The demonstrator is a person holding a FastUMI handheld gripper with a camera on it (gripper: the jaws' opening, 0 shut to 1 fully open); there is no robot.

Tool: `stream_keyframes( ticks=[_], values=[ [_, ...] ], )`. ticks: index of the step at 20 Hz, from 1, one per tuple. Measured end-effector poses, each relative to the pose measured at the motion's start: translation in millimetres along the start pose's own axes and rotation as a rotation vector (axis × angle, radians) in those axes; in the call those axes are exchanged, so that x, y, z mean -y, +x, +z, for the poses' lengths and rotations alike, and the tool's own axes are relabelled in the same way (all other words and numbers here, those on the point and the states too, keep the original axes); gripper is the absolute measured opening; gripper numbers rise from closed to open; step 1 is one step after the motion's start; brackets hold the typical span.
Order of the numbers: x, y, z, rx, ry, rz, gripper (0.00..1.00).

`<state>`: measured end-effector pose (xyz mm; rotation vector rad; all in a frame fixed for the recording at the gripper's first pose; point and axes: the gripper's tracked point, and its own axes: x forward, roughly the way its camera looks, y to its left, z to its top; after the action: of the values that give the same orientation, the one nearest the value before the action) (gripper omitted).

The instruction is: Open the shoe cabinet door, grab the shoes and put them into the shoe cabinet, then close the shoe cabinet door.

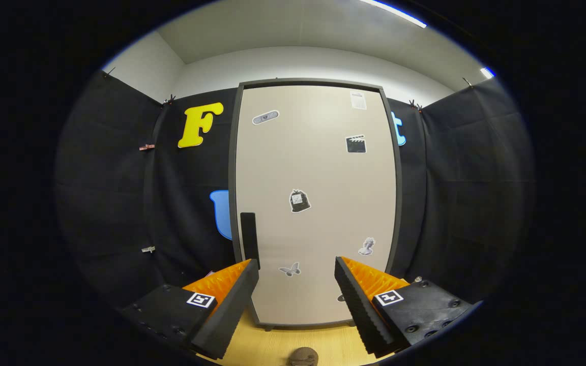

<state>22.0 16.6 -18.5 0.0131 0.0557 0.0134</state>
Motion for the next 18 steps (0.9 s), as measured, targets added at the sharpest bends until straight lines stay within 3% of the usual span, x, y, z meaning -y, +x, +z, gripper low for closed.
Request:
stream_keyframes(
  ticks=[5,18],
  values=[
    [-28,37,-16,-0.030,0.010,0.043,0.98],
    [-72,143,-50,-0.080,0.031,0.036,0.98]
  ],
)
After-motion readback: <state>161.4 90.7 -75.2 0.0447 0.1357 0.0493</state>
